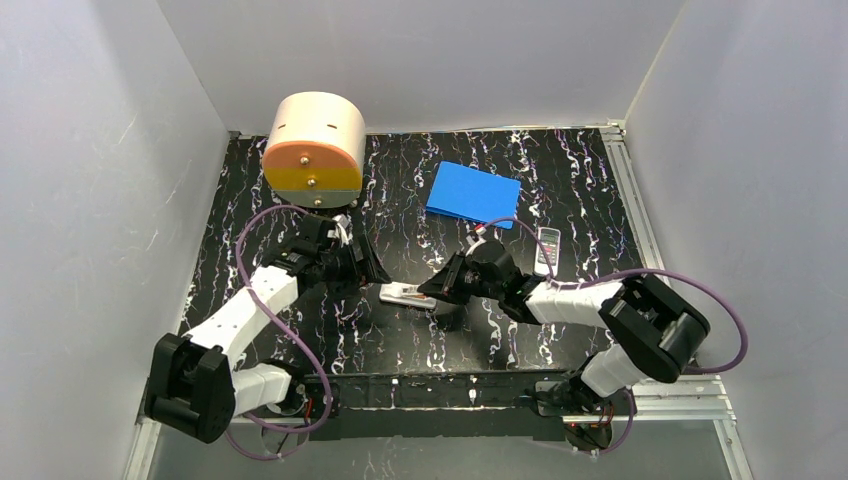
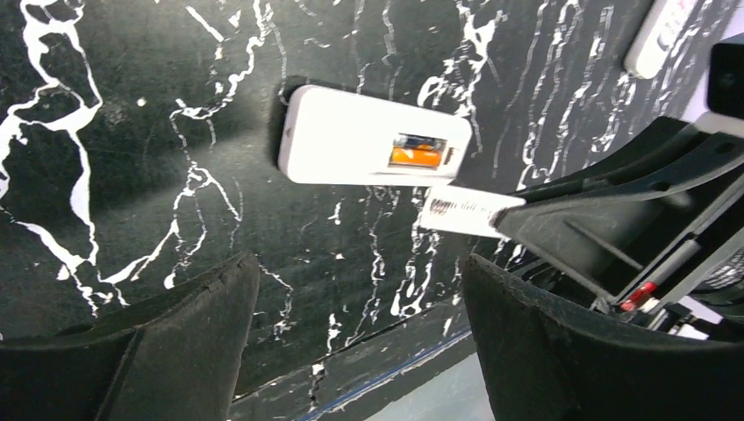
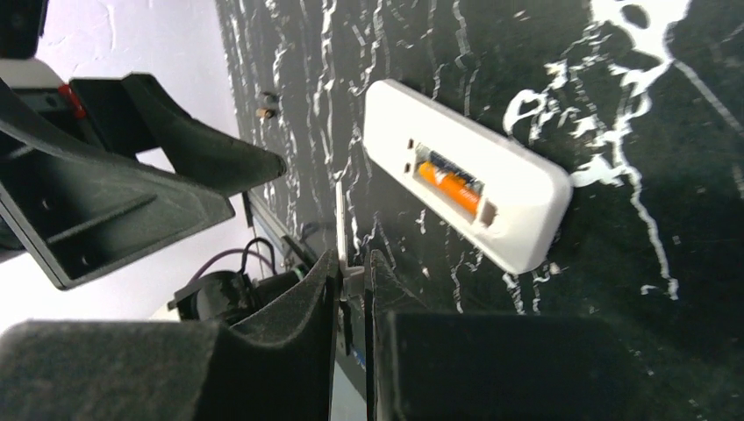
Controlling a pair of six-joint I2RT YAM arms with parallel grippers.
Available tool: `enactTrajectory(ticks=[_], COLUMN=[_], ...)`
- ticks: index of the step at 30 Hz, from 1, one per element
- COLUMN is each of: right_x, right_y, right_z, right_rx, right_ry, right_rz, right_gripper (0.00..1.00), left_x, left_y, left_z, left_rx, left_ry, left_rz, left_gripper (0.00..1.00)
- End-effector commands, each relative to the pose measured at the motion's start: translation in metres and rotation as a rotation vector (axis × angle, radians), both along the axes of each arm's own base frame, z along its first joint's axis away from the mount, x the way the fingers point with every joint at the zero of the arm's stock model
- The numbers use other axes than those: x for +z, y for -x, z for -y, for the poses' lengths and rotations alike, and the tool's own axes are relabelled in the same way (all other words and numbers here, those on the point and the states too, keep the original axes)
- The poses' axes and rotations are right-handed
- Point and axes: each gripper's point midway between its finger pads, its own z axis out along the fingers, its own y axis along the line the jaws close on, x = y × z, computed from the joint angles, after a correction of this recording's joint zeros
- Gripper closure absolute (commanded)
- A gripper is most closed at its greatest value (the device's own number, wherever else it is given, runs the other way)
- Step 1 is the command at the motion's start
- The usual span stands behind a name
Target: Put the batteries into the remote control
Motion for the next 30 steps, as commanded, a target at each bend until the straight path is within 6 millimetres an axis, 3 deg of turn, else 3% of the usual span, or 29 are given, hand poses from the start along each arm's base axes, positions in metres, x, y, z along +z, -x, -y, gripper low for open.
enactTrajectory(ticks=[1,19,30], right_x=[0.009,-0.018,-0.029], right_y=[-0.023,-0.025,-0.019], right_z=[-0.007,-0.012,0.000], right_rx=[-0.079,-0.054,-0.057], right_ry=[-0.025,0.062,0.108], right_rz=[0.055,0.017,0.007], right_gripper=[0.99,0.99,0.99], left_x=[-0.018,-0.041,-0.048], left_y=[0.005,-0.007,-0.016], left_z=[-0.007,-0.008,0.001], left_rx=[-0.016,-0.069,-0.096], left_ry=[-0.036,-0.084,-0.060], left_rz=[-0.017,-0.047,-0.056], left_gripper=[0.18,0.22,0.26])
